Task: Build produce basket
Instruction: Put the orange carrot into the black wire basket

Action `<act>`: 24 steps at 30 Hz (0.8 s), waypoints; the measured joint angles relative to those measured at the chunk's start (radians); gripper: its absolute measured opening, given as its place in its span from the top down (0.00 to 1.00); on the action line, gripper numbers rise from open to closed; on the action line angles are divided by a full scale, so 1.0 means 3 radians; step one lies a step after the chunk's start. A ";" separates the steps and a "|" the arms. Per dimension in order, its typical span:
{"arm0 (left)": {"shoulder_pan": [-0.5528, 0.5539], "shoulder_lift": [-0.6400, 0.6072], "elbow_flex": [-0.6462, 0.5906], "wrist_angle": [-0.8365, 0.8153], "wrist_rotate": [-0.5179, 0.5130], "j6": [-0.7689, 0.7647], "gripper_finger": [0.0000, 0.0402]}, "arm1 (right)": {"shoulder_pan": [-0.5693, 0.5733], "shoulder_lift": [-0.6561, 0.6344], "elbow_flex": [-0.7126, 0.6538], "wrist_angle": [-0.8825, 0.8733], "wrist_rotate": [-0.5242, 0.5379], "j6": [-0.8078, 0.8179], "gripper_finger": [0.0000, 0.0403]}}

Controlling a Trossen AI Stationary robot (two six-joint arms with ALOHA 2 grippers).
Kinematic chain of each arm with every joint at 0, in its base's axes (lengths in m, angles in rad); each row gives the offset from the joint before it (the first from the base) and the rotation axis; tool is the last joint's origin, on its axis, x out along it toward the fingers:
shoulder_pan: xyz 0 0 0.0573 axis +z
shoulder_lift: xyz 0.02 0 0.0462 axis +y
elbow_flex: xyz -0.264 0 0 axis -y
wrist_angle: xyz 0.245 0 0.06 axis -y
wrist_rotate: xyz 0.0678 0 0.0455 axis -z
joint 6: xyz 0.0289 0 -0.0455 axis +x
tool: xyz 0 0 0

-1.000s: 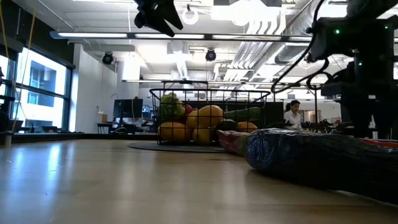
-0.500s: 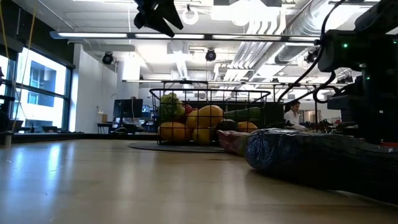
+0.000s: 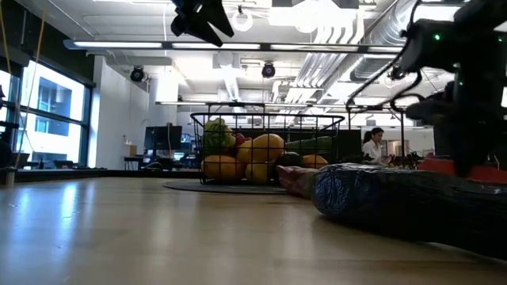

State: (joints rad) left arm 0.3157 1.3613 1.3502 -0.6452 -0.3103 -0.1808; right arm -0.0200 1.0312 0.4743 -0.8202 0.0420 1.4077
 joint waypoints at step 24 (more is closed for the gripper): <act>0.0000 0.0000 0.0000 0.0005 0.0029 -0.0057 0.40 | -0.0686 -0.0130 0.1706 0.0472 0.1085 -0.2011 0.97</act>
State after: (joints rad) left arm 0.3157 1.3613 1.3502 -0.6437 -0.3017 -0.1979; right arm -0.2258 0.9923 0.9862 -0.6786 0.3674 0.8044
